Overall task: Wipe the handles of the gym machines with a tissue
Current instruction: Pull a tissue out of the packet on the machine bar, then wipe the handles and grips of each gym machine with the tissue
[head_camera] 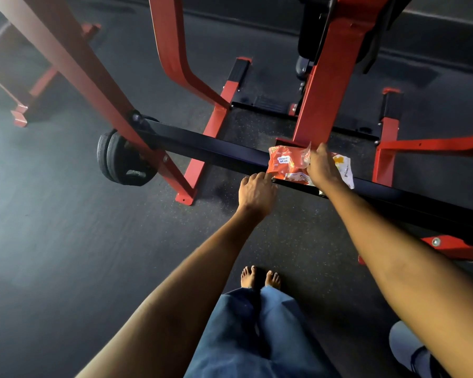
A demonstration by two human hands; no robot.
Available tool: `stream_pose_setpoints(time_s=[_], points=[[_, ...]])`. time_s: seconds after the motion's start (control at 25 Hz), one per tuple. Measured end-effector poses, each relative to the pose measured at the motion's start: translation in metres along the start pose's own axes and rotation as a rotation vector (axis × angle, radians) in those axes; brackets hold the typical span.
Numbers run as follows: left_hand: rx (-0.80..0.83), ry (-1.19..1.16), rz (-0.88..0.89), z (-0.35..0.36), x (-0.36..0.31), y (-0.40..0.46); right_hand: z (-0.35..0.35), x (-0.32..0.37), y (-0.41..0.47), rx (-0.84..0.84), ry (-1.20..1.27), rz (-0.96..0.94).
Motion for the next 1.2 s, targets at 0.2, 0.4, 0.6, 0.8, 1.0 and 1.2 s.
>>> stream_pose_setpoints(time_s=[0.2, 0.4, 0.6, 0.8, 1.0, 1.2], points=[[-0.015, 0.015, -0.014, -0.001, 0.012, -0.002, -0.018, 0.011, 0.003, -0.2, -0.012, 0.141], [-0.061, 0.021, -0.066, -0.01, 0.022, -0.01, -0.026, 0.008, -0.006, -0.252, -0.03, 0.176], [-0.11, 0.009, -0.05, -0.02, 0.029, -0.043, -0.05, 0.021, -0.047, -0.341, -0.123, 0.113], [-0.138, 0.088, -0.113, -0.038, 0.031, -0.096, -0.042, 0.057, -0.106, -0.216, -0.142, -0.092], [-0.231, 0.142, -0.203, -0.086, 0.06, -0.171, -0.035, 0.146, -0.181, -0.133, -0.502, -0.527], [-0.372, 0.213, -0.367, -0.159, 0.135, -0.255, -0.007, 0.274, -0.259, -0.185, -0.721, -0.811]])
Point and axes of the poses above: each hand's wrist, its own y-axis towards the middle knuckle, its own z-axis out of the palm, x = y × z, the point moved 6 cm from there along y, towards the middle knuckle, and after that the axes turned 5 degrees about -z, right-handed, at the moved point
